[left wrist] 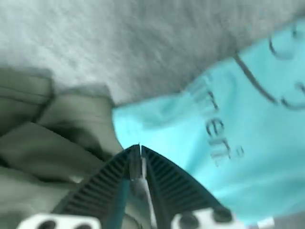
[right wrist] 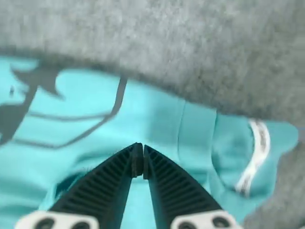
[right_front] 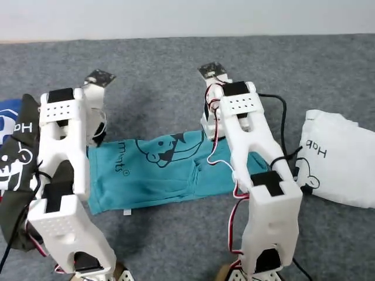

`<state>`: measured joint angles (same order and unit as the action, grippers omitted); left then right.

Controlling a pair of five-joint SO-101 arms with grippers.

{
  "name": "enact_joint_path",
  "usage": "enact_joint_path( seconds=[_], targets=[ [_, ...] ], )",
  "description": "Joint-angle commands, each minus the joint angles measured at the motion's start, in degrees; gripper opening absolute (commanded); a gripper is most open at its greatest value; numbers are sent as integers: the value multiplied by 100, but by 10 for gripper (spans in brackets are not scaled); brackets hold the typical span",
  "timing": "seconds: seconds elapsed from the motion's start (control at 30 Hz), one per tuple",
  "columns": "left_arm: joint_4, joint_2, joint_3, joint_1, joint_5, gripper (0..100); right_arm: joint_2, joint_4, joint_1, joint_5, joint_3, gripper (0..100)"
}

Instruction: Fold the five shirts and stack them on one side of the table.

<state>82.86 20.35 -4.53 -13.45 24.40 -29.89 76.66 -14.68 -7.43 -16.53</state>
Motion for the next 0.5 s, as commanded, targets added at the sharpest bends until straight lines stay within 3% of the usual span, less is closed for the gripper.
enact_joint_path(
  seconds=[0.0, 0.27, 0.47],
  targets=[
    [-440, -26, 180, 299, -114, 6, -338, -444, 154, 35, -299, 9],
    [-1275, 369, 602, 44, -79, 6, -910, -611, 963, 26, -475, 9],
    [-545, 1275, -277, -316, 202, 6, -910, -602, 1121, 9, -484, 9]
  ],
)
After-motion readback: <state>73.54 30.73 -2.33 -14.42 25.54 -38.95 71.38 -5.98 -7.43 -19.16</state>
